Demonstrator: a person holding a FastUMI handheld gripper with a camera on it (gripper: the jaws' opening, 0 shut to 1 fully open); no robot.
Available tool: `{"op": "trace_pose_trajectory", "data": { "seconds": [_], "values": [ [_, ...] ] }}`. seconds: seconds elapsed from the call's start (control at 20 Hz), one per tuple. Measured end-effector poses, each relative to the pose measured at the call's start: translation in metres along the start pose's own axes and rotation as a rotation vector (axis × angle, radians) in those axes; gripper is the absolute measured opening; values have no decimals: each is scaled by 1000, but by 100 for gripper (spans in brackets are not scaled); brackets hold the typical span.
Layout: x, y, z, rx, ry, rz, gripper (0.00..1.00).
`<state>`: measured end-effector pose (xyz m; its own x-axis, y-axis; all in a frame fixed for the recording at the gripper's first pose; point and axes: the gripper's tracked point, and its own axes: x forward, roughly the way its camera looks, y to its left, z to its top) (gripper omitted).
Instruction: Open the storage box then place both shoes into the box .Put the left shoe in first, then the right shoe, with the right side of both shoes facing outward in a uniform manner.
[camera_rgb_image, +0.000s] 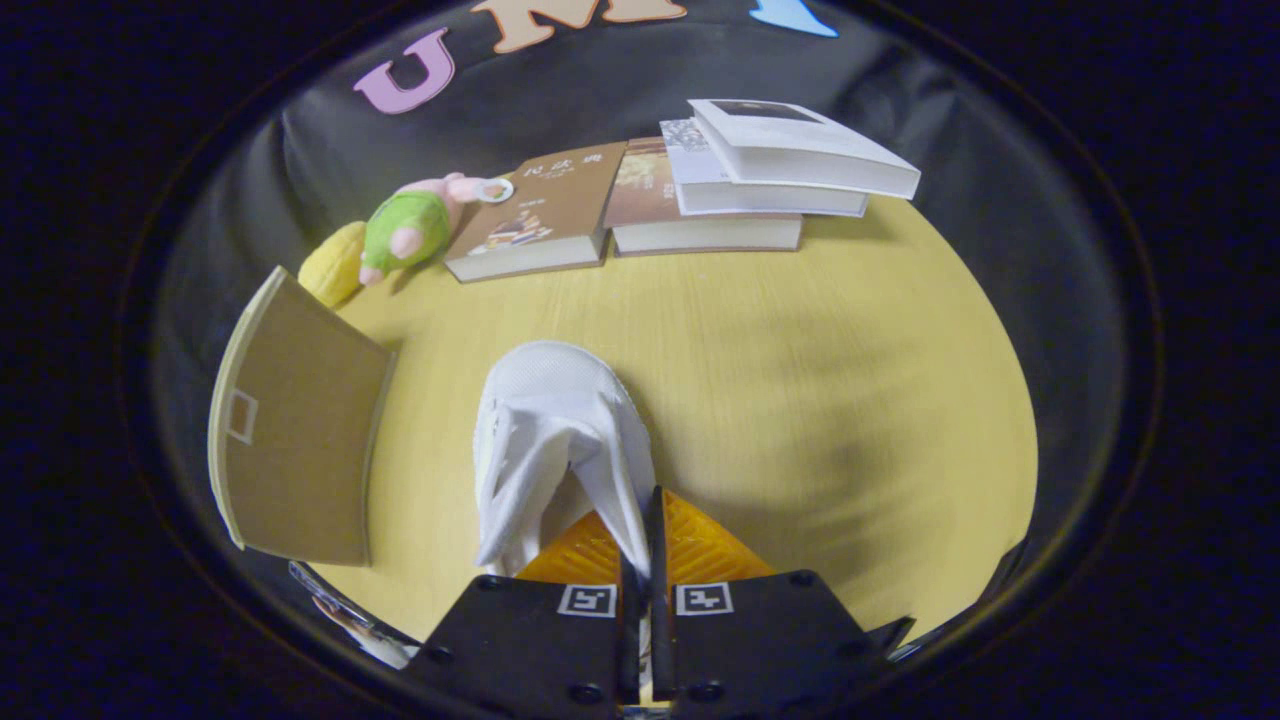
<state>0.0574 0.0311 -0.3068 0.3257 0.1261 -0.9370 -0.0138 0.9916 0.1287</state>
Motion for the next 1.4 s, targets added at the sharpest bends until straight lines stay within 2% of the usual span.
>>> {"op": "trace_pose_trajectory", "data": {
  "seconds": [0.2, 0.55, 0.75, 1.1, 1.4],
  "values": [
    [-29, 37, 8, 55, -18, 118, 8],
    [-91, 117, 36, 72, -83, 323, 8],
    [-115, 162, 52, 25, -119, 385, 7],
    [-112, 259, 53, 63, -70, 521, 8],
    [-81, 318, 32, 71, 10, 540, 8]
  ]
}}
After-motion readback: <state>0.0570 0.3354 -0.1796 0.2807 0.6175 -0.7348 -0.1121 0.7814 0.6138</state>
